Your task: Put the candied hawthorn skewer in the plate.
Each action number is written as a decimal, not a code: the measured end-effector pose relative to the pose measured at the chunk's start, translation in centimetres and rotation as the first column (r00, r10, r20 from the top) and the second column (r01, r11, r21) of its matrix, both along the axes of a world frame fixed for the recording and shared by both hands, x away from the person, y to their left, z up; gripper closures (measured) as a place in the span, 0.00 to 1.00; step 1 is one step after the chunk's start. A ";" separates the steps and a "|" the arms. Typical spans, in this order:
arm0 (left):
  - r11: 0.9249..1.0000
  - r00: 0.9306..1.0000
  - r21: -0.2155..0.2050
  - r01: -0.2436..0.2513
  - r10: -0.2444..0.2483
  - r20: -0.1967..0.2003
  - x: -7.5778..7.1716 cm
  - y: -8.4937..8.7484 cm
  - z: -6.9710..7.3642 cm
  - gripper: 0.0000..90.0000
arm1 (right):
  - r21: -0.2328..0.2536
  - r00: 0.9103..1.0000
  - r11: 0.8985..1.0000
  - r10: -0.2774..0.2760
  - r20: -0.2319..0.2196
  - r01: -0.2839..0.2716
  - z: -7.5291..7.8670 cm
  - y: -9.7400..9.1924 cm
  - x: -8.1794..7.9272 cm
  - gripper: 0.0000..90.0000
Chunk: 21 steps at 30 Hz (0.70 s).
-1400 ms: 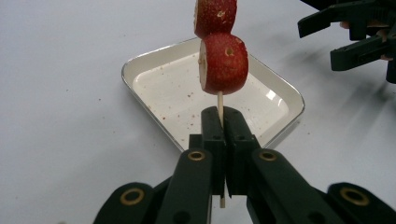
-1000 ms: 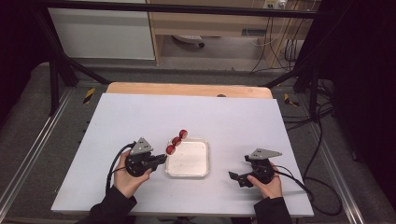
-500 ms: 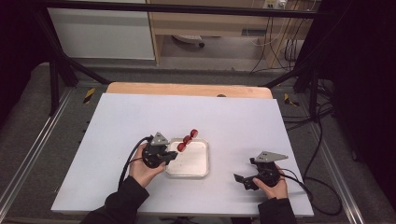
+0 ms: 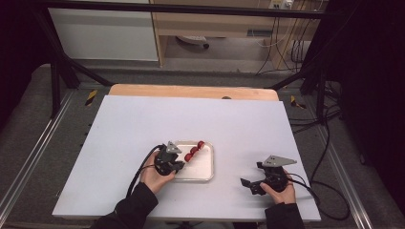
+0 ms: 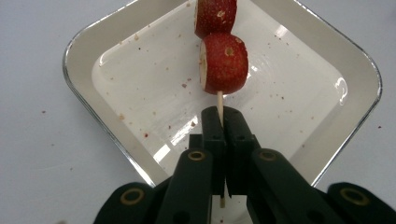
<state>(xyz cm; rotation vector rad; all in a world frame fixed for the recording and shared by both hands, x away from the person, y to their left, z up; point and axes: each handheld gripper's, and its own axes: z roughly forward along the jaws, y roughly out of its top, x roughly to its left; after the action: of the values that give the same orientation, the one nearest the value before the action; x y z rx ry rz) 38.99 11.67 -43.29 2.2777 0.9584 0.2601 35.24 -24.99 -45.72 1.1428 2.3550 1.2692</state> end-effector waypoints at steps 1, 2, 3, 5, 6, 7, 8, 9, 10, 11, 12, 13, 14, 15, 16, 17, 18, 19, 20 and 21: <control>1.000 1.000 0.004 0.001 -0.001 -0.002 0.0 -0.1 0.0 0.98 | -0.001 1.000 1.000 0.001 0.001 -0.001 0.0 0.0 0.0 0.02; 1.000 1.000 0.009 0.001 -0.001 -0.007 0.0 -0.1 -0.1 0.98 | 0.000 1.000 1.000 -0.001 0.000 0.001 0.0 0.0 0.0 0.02; 1.000 1.000 0.011 -0.003 0.003 -0.010 -0.1 -0.1 -0.1 0.98 | 0.001 1.000 1.000 0.000 0.000 0.000 0.0 0.0 0.0 0.02; 1.000 1.000 0.026 -0.003 0.003 -0.017 0.0 -0.2 -0.2 0.98 | 0.005 1.000 1.000 0.000 -0.002 0.000 0.0 0.0 -0.1 0.02; 1.000 1.000 0.027 -0.004 0.004 -0.015 -0.1 -0.2 -0.3 0.98 | 0.005 1.000 1.000 0.000 -0.001 0.000 0.0 0.0 -0.1 0.02; 1.000 1.000 0.029 -0.003 0.003 -0.015 -0.1 -0.2 -0.2 0.98 | 0.004 1.000 1.000 0.000 0.001 0.000 0.1 -0.1 -0.1 0.02; 0.999 1.000 0.034 -0.001 0.001 -0.014 -0.1 -0.2 -0.2 0.98 | 0.004 1.000 1.000 0.000 0.002 0.000 0.1 -0.1 0.0 0.02; 0.999 1.000 0.036 0.000 0.000 -0.017 -0.1 -0.2 -0.2 0.98 | 0.007 1.000 1.000 -0.002 0.003 0.002 0.1 -0.1 -0.1 0.02; 0.999 1.000 0.035 -0.001 0.002 -0.018 -0.1 -0.3 -0.2 0.98 | 0.009 1.000 1.000 -0.002 0.002 0.002 0.1 -0.1 -0.1 0.02; 0.999 1.000 0.037 -0.001 0.001 -0.018 -0.1 -0.3 -0.2 0.98 | 0.011 1.000 1.000 -0.003 0.000 0.003 0.1 -0.1 -0.1 0.02; 0.999 1.000 0.037 0.000 0.001 -0.015 -0.1 -0.3 -0.2 0.98 | 0.012 1.000 1.000 -0.003 0.001 0.003 0.1 -0.1 -0.1 0.02; 0.999 1.000 0.037 0.001 0.000 -0.015 -0.1 -0.3 -0.2 0.97 | 0.013 1.000 1.000 -0.004 0.001 0.004 0.1 -0.1 -0.1 0.02; 0.999 1.000 0.037 0.002 -0.002 -0.016 -0.1 -0.3 -0.2 0.97 | 0.013 1.000 1.000 -0.003 0.000 0.003 0.1 -0.1 -0.1 0.02; 0.999 1.000 0.034 0.003 -0.003 -0.016 -0.1 -0.2 -0.2 0.97 | 0.014 1.000 1.000 -0.004 0.000 0.004 0.1 -0.1 -0.1 0.02; 1.000 1.000 0.028 0.001 -0.001 -0.012 -0.1 -0.2 -0.1 0.96 | 0.013 1.000 1.000 -0.005 0.000 0.005 0.1 -0.1 -0.1 0.02; 1.000 1.000 0.026 0.005 -0.005 -0.010 -0.1 -0.1 0.0 0.96 | 0.012 1.000 1.000 -0.005 -0.001 0.005 0.1 -0.1 -0.1 0.02; 1.000 1.000 0.015 0.010 -0.010 -0.004 -0.2 0.1 0.2 0.94 | 0.012 1.000 1.000 -0.006 -0.003 0.006 0.1 -0.1 -0.1 0.02; 1.000 1.000 0.005 0.017 -0.017 0.003 -0.3 0.3 0.4 0.92 | 0.012 1.000 1.000 -0.004 0.001 0.004 0.1 -0.1 -0.1 0.02; 1.000 1.000 0.001 0.022 -0.022 0.009 -0.4 0.5 0.6 0.90 | 0.012 1.000 1.000 -0.006 -0.001 0.006 0.1 -0.1 -0.1 0.02; 1.000 0.999 -0.006 0.027 -0.027 0.018 -0.5 0.7 0.8 0.87 | 0.012 1.000 1.000 -0.007 -0.001 0.007 0.1 -0.1 -0.1 0.02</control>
<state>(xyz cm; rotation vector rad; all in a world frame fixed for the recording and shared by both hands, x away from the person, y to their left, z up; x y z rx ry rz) 38.46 12.41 -42.51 2.2774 0.9176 0.2660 35.18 -25.10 -45.65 1.1539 2.3455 1.2821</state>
